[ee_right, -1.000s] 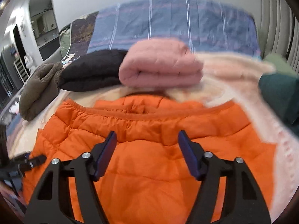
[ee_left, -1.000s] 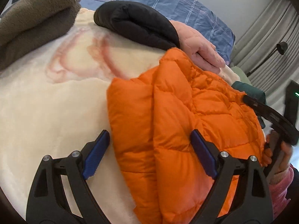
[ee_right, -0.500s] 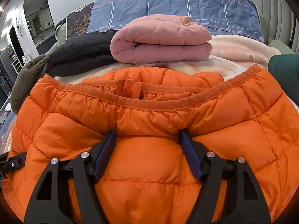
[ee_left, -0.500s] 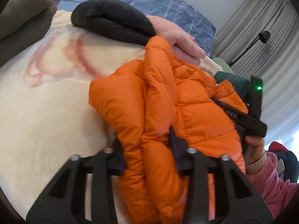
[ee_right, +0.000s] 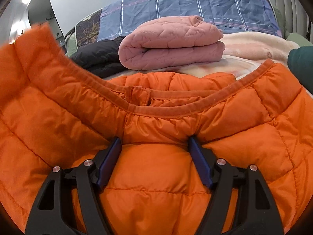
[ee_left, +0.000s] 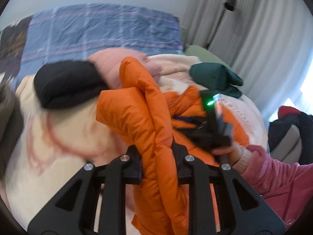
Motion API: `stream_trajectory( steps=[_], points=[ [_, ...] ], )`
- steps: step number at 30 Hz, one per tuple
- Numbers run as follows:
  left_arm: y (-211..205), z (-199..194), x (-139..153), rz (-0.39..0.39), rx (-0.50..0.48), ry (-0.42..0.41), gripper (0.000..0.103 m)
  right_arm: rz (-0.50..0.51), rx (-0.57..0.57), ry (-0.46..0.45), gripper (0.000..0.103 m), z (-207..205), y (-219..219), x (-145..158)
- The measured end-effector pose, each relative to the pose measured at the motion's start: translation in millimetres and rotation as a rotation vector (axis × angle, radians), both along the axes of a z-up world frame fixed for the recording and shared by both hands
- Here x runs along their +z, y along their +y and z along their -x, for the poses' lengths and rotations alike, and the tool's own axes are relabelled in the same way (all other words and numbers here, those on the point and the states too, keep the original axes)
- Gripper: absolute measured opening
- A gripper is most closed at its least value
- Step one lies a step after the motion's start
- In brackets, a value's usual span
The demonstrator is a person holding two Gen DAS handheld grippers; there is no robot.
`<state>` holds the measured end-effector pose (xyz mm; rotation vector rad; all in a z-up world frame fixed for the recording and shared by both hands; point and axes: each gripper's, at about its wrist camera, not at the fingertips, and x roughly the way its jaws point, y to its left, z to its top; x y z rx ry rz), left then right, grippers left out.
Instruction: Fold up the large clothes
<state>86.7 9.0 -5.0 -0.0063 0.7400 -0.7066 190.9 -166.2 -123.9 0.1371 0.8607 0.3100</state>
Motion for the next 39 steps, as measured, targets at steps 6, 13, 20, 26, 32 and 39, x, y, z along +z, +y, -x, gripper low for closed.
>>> stream_trajectory(
  steps=[6,13,20,26,32,39],
  points=[
    [-54,3,23,-0.010,-0.149,-0.032,0.020,-0.073,0.011,-0.004,0.074,3,-8,2],
    [-82,-24,25,-0.026,-0.188,0.102,0.021,-0.110,0.016,0.001,0.074,3,-12,3],
    [-96,-18,27,-0.128,-0.081,0.083,0.019,-0.122,0.005,0.013,0.070,16,-26,23],
    [-93,-18,29,-0.085,-0.057,0.098,0.019,-0.232,0.089,0.061,0.056,68,-54,46],
    [-126,-17,29,-0.085,-0.097,0.100,0.019,-0.165,0.100,0.047,0.052,68,-31,9],
    [-151,-13,34,-0.115,-0.106,0.098,0.019,-0.333,0.044,0.002,0.048,119,-82,41]
  ],
)
